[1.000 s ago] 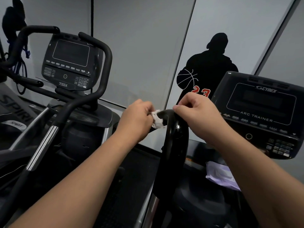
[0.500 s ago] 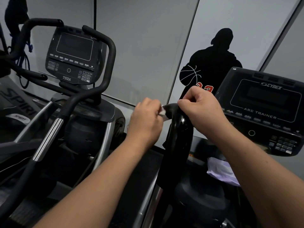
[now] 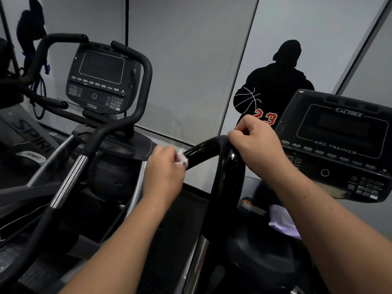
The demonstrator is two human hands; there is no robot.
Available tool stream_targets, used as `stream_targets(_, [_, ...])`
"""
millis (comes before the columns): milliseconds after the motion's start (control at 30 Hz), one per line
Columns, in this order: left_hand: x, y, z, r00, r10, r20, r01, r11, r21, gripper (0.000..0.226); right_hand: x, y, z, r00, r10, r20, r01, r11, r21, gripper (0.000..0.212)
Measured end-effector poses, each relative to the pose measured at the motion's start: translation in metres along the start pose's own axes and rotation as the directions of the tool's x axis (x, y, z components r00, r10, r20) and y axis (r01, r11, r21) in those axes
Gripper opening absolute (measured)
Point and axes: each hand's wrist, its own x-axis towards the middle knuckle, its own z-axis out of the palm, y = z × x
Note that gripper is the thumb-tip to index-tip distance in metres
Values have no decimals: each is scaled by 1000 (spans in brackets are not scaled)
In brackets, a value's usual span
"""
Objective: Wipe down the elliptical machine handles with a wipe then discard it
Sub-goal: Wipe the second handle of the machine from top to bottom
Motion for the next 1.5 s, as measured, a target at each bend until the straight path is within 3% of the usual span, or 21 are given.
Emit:
stream_targets(67, [-1, 2, -1, 1000, -29, -5, 29, 1000, -11, 26, 1, -1, 0, 1000, 8, -1, -8, 1000, 5, 11])
stream_targets(200, [3, 43, 14, 967, 251, 53, -251, 968, 7, 4, 2, 0, 0, 1000, 18, -8, -18, 999, 26, 10])
stream_targets(267, [4, 44, 15, 950, 304, 67, -306, 952, 14, 4, 2, 0, 0, 1000, 10, -4, -9, 1000, 20, 10])
stream_targets(333, [2, 25, 12, 965, 258, 53, -259, 965, 27, 13, 2, 0, 0, 1000, 5, 1, -5, 1000, 17, 10])
stream_targets(400, [-6, -3, 4, 995, 95, -9, -95, 995, 9, 29, 2, 0, 1, 1000, 3, 8, -4, 1000, 18, 10])
stream_targets(467, [-9, -15, -1, 998, -36, -42, 34, 999, -33, 29, 4, 1, 1, 1000, 6, 9, -6, 1000, 23, 11])
stream_targets(500, [-8, -12, 0, 998, -24, -58, 22, 999, -35, 27, 5, 1, 1, 1000, 8, 9, -8, 1000, 28, 11])
stream_targets(633, [-2, 21, 12, 973, 229, 5, -229, 973, 1, 8, 5, 2, 1, 1000, -7, 6, 7, 1000, 11, 12])
stream_targets(700, [-3, 16, 13, 963, 268, 7, -269, 963, 29, 5, 4, 2, 1, 1000, -21, 7, 21, 1000, -4, 12])
stream_targets(800, [-8, -15, 5, 997, 43, -56, -47, 997, -61, 24, 3, 2, 1, 1000, -19, 2, 19, 1000, 10, 12])
stream_targets(867, [-7, -28, -1, 987, -153, -39, 147, 982, -119, 22, 4, 2, 1, 1000, -17, -1, 17, 1000, 19, 12])
stream_targets(933, [-1, -28, -3, 983, -180, -37, 175, 977, -124, 9, 5, 3, 0, 1000, -18, -3, 18, 1000, 21, 13])
stream_targets(1033, [1, -20, -3, 993, -105, -59, 93, 979, -182, 4, 6, 4, 2, 1000, -22, -14, 23, 999, 23, 13])
stream_targets(1100, [0, -24, -2, 982, -178, -70, 158, 961, -228, 4, 4, 4, 3, 1000, -19, -16, 20, 999, 27, 12])
stream_targets(1233, [-4, -33, 1, 924, -383, 10, 356, 850, -388, 16, 3, 2, 2, 1000, -18, -4, 18, 999, 32, 13])
stream_targets(1333, [-12, -31, 12, 853, -517, 76, 455, 663, -594, 7, 4, 4, 2, 1000, -11, -4, 11, 999, 40, 12])
stream_targets(1400, [-15, -34, 22, 824, -550, 140, 484, 552, -679, 23, 4, 4, 2, 1000, -11, -10, 11, 998, 54, 12])
stream_targets(1500, [-16, -39, 24, 818, -560, 128, 464, 512, -723, 25, 5, 4, 3, 1000, -17, -7, 18, 998, 57, 11])
